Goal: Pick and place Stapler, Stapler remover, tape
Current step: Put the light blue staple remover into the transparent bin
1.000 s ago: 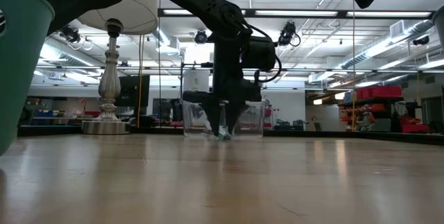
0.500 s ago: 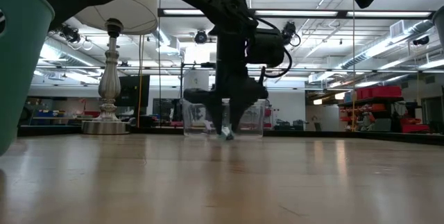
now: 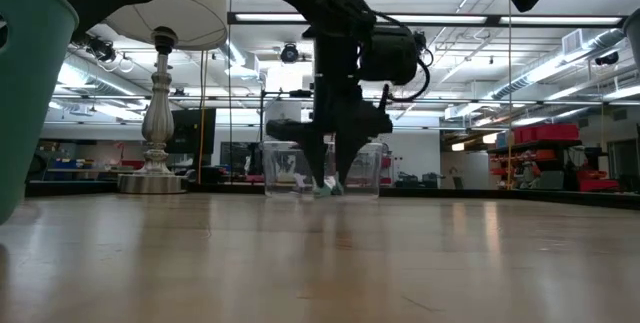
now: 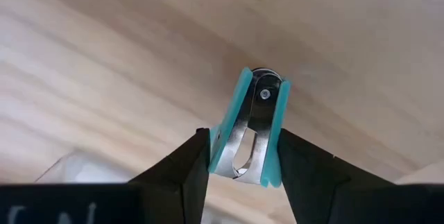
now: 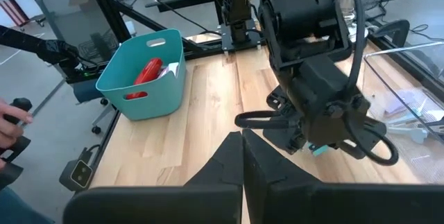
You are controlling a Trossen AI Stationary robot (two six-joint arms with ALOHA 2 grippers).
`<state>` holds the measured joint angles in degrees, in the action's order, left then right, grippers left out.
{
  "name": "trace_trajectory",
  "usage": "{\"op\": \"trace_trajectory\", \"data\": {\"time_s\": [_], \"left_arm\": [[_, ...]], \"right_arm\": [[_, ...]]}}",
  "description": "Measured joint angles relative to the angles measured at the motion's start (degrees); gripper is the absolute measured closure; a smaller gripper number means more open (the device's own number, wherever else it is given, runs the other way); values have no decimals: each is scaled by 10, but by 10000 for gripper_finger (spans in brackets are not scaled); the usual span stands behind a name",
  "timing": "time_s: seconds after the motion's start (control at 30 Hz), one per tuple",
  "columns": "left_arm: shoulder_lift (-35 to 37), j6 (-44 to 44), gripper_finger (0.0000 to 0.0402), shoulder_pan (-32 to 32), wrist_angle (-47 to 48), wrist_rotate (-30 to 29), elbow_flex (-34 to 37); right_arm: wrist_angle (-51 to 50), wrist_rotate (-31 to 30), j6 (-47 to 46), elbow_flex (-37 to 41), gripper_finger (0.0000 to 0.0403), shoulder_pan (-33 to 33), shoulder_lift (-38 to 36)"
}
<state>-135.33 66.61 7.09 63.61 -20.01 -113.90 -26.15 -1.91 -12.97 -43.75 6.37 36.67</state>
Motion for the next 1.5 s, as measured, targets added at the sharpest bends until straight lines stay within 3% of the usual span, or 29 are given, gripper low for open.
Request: {"op": "trace_trajectory", "data": {"time_s": [0.53,1.03,1.33,1.5], "left_arm": [[2,-50,236,36,25,9,-210],[38,-137,237,145,40,18,-202],[38,-201,237,213,43,60,-202],[38,-280,237,237,44,75,-201]], "right_arm": [[8,0,0,0,403,0,0],[22,15,2,0,403,0,0],[21,15,1,0,403,0,0],[21,14,4,0,403,0,0]]}}
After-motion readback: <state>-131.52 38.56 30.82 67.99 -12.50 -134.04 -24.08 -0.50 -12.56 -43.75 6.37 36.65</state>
